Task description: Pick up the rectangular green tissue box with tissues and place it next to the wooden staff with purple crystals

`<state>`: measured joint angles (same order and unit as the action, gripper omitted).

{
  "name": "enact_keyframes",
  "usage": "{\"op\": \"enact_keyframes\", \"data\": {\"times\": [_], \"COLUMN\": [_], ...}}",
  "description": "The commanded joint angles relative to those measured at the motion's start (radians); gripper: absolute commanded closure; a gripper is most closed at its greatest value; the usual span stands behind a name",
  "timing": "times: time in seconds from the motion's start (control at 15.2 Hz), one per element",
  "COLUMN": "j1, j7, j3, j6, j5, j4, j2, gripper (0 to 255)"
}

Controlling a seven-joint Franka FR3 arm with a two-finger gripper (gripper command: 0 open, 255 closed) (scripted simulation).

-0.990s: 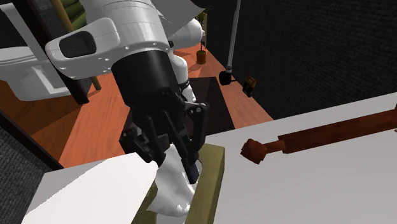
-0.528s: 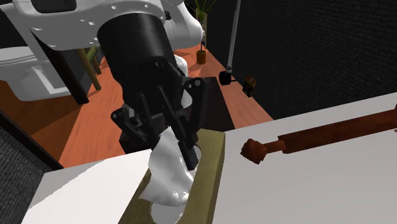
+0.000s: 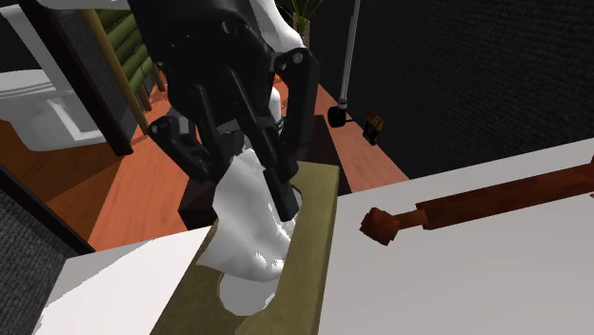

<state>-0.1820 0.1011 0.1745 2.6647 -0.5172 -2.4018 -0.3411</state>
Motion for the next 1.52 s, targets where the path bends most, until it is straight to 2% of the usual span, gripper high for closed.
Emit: {"op": "enact_keyframes", "data": {"times": [0.0,0.66,1.45], "j1": [0.012,0.049,0.073], "j7": [-0.019,-0.105,-0.181], "j3": [-0.005,-0.028,-0.042], "j6": [-0.028,-0.153,-0.302], "j5": [0.020,0.095,0.152], "j4": [0.018,0.116,0.262], "j2": [-0.010,-0.042,-0.052], "gripper": [255,255,255]}}
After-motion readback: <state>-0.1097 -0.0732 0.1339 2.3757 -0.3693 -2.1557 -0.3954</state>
